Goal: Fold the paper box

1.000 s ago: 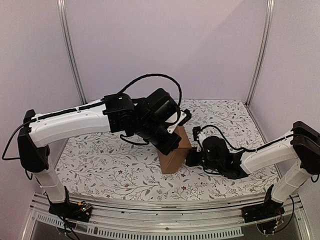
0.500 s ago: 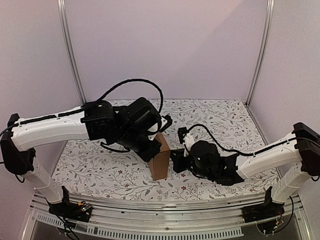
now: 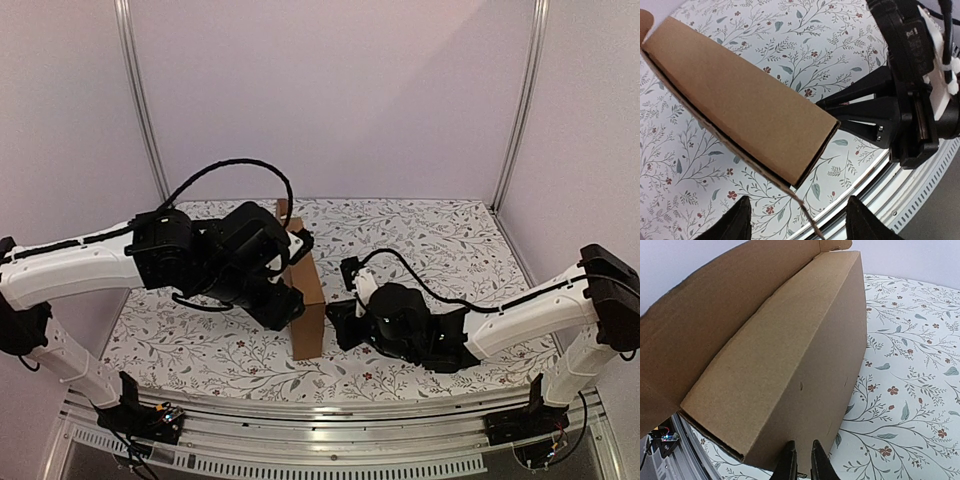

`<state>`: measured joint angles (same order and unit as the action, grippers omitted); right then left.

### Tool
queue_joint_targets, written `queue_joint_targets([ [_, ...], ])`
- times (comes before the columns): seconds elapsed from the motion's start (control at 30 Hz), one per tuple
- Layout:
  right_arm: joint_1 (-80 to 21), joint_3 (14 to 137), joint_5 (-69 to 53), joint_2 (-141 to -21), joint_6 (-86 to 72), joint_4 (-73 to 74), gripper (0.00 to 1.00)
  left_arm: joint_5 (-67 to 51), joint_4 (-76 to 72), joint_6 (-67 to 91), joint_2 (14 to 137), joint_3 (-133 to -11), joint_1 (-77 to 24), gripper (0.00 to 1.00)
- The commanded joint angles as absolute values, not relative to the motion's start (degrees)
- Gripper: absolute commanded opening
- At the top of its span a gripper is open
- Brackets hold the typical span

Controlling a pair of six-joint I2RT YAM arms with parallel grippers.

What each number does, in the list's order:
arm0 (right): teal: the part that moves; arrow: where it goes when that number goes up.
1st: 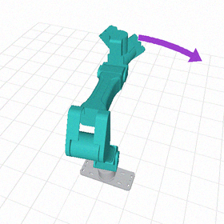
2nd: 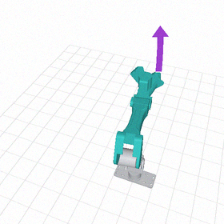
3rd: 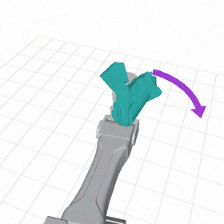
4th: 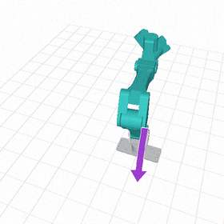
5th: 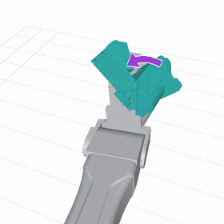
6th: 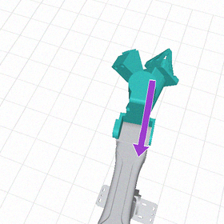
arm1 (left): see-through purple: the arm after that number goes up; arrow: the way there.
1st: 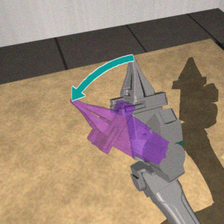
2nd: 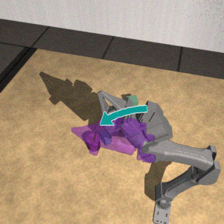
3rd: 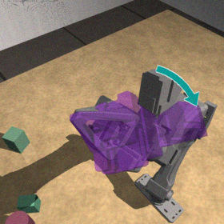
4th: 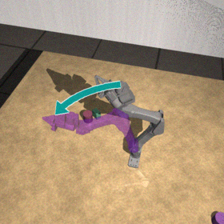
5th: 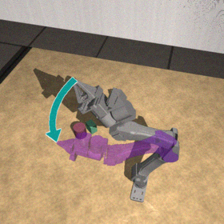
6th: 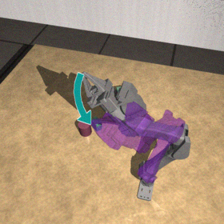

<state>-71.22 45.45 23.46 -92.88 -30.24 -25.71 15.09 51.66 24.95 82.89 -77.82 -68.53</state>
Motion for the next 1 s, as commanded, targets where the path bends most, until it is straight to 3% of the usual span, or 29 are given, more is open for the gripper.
queue_joint_targets([
  [0.0, -71.5, 47.2, 24.6, -93.5, -28.0, -24.0, 0.1, 17.1, 52.1, 26.3, 80.1, -77.1, -69.2, 0.67],
  [0.2, -71.5, 47.8, 24.9, -93.7, -26.5, -23.7, 0.11, 16.8, 51.8, 29.4, 75.5, -73.1, -69.3, 0.81],
  [0.23, -71.5, 48.0, 25.0, -93.8, -26.3, -23.7, 0.12, 16.4, 50.8, 29.6, 73.9, -71.8, -69.5, 0.89],
  [0.37, -71.5, 48.6, 25.3, -94.1, -25.4, -23.6, 0.12, 15.3, 44.4, 30.2, 68.3, -65.7, -70.7, 0.99],
  [0.67, -71.5, 48.7, 26.3, -94.1, -24.1, -23.6, 0.13, 13.5, 28.2, 32.2, 54.2, -47.9, -74.3, 1.0],
  [0.97, -71.4, 48.4, 27.6, -92.9, -22.2, -23.5, 0.15, 41.2, 12.4, 30.6, 56.7, -35.8, -86.4, 1.0],
])
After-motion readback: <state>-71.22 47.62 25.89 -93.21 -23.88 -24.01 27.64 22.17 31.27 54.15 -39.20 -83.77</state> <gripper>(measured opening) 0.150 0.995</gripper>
